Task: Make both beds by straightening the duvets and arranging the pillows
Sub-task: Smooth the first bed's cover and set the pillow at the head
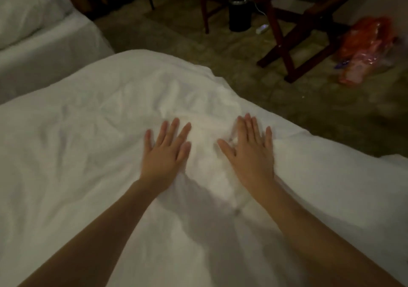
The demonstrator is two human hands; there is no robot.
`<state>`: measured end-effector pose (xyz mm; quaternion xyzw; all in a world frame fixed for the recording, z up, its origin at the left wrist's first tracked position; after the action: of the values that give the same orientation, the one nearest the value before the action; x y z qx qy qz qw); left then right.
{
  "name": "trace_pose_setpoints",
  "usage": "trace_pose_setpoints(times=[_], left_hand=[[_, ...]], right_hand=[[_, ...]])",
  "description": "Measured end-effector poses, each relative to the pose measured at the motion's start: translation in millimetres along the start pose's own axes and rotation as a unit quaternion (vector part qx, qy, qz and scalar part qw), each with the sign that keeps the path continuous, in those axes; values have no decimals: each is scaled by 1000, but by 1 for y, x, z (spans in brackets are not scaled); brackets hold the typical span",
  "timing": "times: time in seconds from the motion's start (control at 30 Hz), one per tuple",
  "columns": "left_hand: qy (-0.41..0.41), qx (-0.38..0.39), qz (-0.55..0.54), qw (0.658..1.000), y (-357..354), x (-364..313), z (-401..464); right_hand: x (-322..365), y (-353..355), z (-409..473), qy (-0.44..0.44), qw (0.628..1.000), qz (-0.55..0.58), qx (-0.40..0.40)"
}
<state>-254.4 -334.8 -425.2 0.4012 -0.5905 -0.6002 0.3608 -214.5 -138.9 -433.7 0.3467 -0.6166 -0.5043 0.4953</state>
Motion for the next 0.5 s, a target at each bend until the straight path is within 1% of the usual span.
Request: trace_pose_setpoints(times=[0.1,0.23,0.37,0.43,0.5], left_hand=[[-26,9,0,1000,3,-17,46],[-98,41,8,994,2,-44,112],[-158,89,3,983,-16,-83,160],[-178,109,22,978,-29,-96,171],[-190,111,37,975,-42,-101,174]], right_hand=[[-28,-3,38,-63,996,34,44],[-65,-14,68,-106,989,78,60],[-82,-28,71,-113,987,87,73],[-81,-33,65,-110,986,87,86],[-82,-39,61,-115,985,89,93]])
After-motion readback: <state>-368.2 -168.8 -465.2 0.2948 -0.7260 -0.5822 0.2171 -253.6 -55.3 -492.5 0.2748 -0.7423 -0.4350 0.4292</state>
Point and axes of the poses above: each hand's wrist, its own z-axis towards the middle knuckle, its own y-axis out of the back of the hand, x = y × z, the point moved 1 cm from there along z, towards the middle knuckle, and after that the axes turned 7 degrees about -y, right-handed, at the moved point
